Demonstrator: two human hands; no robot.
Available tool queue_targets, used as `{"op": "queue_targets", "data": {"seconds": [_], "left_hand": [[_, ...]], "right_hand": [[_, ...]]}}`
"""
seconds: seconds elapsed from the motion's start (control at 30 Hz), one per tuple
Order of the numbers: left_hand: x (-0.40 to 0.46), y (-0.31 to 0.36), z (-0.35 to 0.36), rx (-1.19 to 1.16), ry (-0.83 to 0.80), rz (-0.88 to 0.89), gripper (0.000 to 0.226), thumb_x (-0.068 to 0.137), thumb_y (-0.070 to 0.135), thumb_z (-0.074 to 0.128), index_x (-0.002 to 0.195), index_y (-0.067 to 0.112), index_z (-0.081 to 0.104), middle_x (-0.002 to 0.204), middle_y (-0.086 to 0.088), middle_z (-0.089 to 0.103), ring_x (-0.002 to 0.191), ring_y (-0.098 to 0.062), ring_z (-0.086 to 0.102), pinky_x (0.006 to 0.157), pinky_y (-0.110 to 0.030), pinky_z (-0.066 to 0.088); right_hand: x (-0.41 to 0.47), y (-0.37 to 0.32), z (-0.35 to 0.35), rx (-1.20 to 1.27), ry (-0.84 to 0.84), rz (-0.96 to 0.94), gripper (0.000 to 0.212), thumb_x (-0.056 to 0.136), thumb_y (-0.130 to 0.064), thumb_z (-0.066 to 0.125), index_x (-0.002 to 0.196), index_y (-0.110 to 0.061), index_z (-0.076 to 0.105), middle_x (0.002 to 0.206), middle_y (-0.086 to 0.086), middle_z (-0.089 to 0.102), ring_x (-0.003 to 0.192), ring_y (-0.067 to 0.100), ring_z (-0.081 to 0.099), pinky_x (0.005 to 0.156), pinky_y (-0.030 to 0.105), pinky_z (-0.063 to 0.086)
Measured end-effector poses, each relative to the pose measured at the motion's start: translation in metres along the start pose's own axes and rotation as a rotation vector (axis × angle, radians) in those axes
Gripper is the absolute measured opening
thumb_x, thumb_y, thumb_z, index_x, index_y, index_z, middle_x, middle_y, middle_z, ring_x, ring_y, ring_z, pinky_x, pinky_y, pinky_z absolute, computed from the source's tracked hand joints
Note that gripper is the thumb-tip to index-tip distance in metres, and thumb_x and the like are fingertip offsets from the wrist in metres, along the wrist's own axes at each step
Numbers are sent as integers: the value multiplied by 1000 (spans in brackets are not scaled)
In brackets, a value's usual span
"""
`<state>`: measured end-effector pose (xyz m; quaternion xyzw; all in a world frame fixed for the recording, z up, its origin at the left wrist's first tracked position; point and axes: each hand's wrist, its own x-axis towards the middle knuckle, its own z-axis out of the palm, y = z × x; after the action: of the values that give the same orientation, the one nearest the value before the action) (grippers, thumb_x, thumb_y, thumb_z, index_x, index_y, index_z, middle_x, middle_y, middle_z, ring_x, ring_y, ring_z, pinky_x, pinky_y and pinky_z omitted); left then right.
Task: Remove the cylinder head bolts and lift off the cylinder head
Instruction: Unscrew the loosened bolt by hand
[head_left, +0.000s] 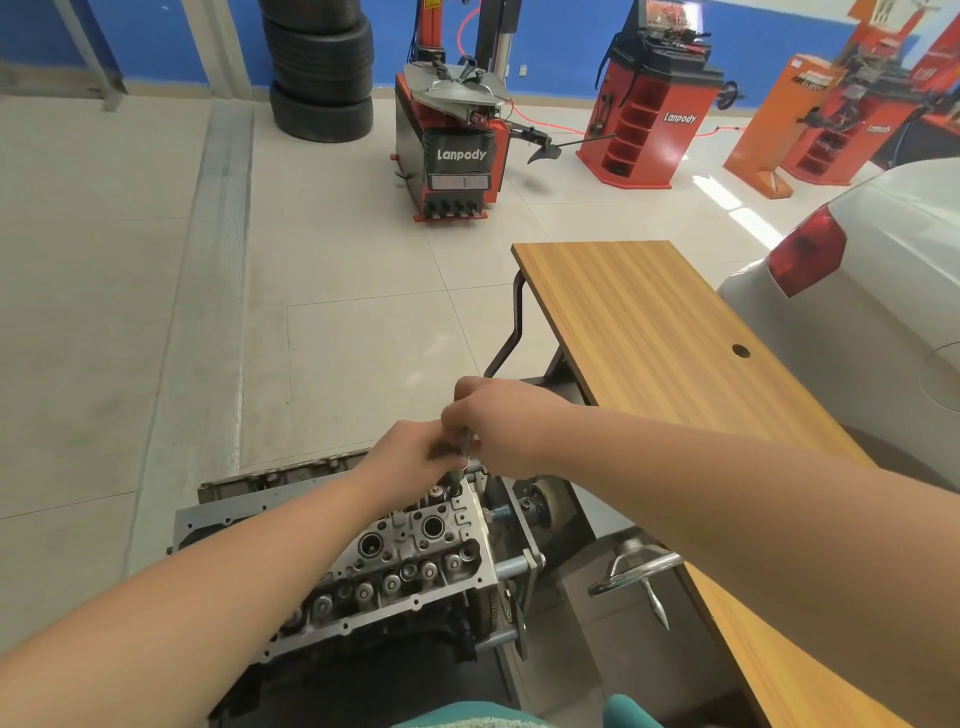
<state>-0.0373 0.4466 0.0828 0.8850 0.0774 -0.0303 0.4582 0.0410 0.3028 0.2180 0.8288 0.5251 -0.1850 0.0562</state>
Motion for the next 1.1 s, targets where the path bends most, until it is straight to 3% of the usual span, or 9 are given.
{"op": "queue_targets", "data": {"seconds": [0.13, 0.27, 0.37, 0.47, 0.57, 0.67, 0.77, 0.97, 1.1], "left_hand": [[5, 5, 1, -24, 67, -17, 19, 80, 32, 88, 89, 29, 72, 83, 10, 77, 84, -10, 72, 77, -30, 56], [3, 7, 5, -31, -74, 18, 19, 98, 21, 75, 103, 38, 69, 105, 21, 74, 103, -1, 70, 96, -29, 54], [4, 2, 2, 27, -98, 1, 40, 101, 15, 65, 87, 52, 68, 86, 26, 75, 86, 6, 70, 88, -31, 57], [7, 2, -1, 15, -33, -17, 16, 88, 31, 81, 78, 38, 70, 78, 17, 76, 75, -1, 70, 74, -32, 54], [10, 4, 2, -52, 24, -19, 24, 78, 32, 93, 84, 32, 70, 83, 10, 76, 85, -14, 73, 82, -40, 59], [9, 3, 7, -66, -56, 21, 16, 92, 26, 81, 105, 29, 72, 102, 10, 76, 104, -16, 71, 97, -36, 56], [6, -3, 7, -44, -95, -20, 18, 99, 21, 68, 95, 39, 71, 92, 25, 76, 91, 10, 69, 79, -15, 50], [8, -3, 2, -51, 52, -40, 25, 74, 32, 95, 83, 24, 73, 79, 8, 75, 77, -10, 69, 75, -35, 57], [6, -6, 5, -110, -43, -10, 22, 87, 26, 87, 98, 37, 71, 98, 21, 75, 101, -4, 71, 93, -25, 55]], "right_hand": [[5, -3, 3, -29, 74, 176, 32, 102, -46, 54, 116, -18, 60, 89, 2, 58, 81, 25, 61, 63, 36, 50], [4, -2, 4, -81, 20, 151, 14, 98, -12, 58, 111, -16, 59, 86, 2, 52, 73, 21, 55, 59, 35, 47], [-3, 8, -1, -14, -37, 9, 30, 87, 3, 58, 103, -21, 63, 105, 0, 52, 90, 25, 60, 66, 33, 48], [-6, 9, 0, 71, 43, 22, 32, 96, -26, 65, 128, -29, 62, 114, -4, 57, 97, 20, 62, 79, 38, 56], [2, 5, 5, -39, 92, 172, 34, 102, -48, 54, 117, -18, 62, 86, 0, 59, 79, 23, 63, 67, 40, 56], [4, 0, 6, -141, 74, 130, 14, 101, -25, 58, 111, -16, 59, 83, 0, 52, 68, 20, 54, 55, 35, 44], [0, 6, 4, -70, 20, -23, 33, 89, -4, 62, 117, -20, 65, 109, 1, 54, 92, 22, 56, 62, 31, 38], [4, -2, 7, -11, 71, 164, 35, 102, -46, 53, 119, -16, 62, 90, 3, 57, 85, 28, 62, 66, 38, 51], [5, -5, 7, -44, 26, 101, 29, 94, -15, 63, 122, -22, 61, 103, 1, 60, 88, 24, 61, 63, 37, 50]]}}
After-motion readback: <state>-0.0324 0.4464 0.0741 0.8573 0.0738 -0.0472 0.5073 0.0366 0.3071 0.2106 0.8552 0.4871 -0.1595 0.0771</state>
